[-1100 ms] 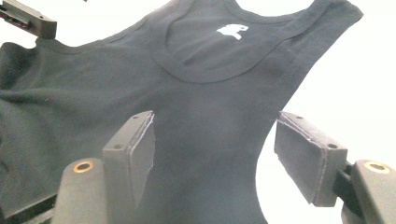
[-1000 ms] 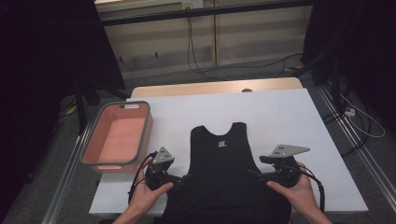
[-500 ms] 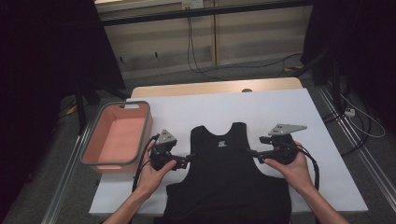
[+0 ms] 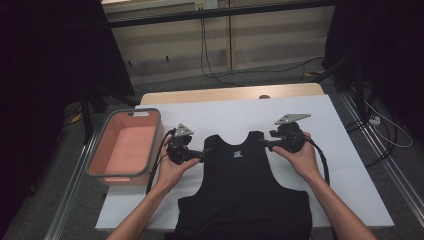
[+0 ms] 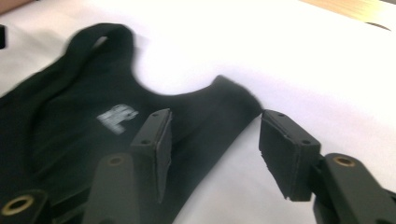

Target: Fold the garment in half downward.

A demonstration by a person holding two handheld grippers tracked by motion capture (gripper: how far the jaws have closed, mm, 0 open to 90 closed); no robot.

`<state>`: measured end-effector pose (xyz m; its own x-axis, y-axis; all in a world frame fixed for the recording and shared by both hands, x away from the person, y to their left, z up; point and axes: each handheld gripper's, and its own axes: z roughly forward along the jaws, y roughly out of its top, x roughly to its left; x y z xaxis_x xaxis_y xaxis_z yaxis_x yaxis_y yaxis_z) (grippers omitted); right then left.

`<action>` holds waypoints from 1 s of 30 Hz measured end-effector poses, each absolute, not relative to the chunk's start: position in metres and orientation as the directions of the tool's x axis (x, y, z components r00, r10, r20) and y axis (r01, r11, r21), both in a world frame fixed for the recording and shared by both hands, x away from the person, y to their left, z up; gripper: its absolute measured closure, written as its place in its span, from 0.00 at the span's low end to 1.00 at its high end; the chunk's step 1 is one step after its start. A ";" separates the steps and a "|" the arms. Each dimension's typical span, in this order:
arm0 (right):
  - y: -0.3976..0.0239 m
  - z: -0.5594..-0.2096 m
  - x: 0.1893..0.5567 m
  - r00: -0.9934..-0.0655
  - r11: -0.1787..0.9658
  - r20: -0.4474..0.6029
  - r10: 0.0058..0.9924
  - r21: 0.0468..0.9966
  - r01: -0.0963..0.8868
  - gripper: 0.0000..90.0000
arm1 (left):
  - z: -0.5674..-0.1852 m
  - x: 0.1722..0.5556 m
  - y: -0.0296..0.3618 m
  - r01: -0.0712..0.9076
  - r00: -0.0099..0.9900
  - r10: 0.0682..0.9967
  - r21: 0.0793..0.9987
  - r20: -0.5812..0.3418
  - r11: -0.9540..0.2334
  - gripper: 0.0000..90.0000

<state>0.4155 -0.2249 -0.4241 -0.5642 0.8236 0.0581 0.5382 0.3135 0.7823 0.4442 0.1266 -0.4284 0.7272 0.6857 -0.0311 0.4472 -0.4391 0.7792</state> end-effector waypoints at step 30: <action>-0.207 -0.459 0.479 -0.552 0.348 0.065 0.831 0.714 0.608 0.93 | -0.448 0.499 0.114 0.515 0.706 0.702 0.746 -0.090 -0.423 0.39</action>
<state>0.4795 -0.2066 -0.4594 -0.5518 0.8314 0.0655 0.6083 0.3475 0.7136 0.4987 0.1136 -0.4481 0.7065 0.7020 -0.0900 0.5152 -0.4229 0.7455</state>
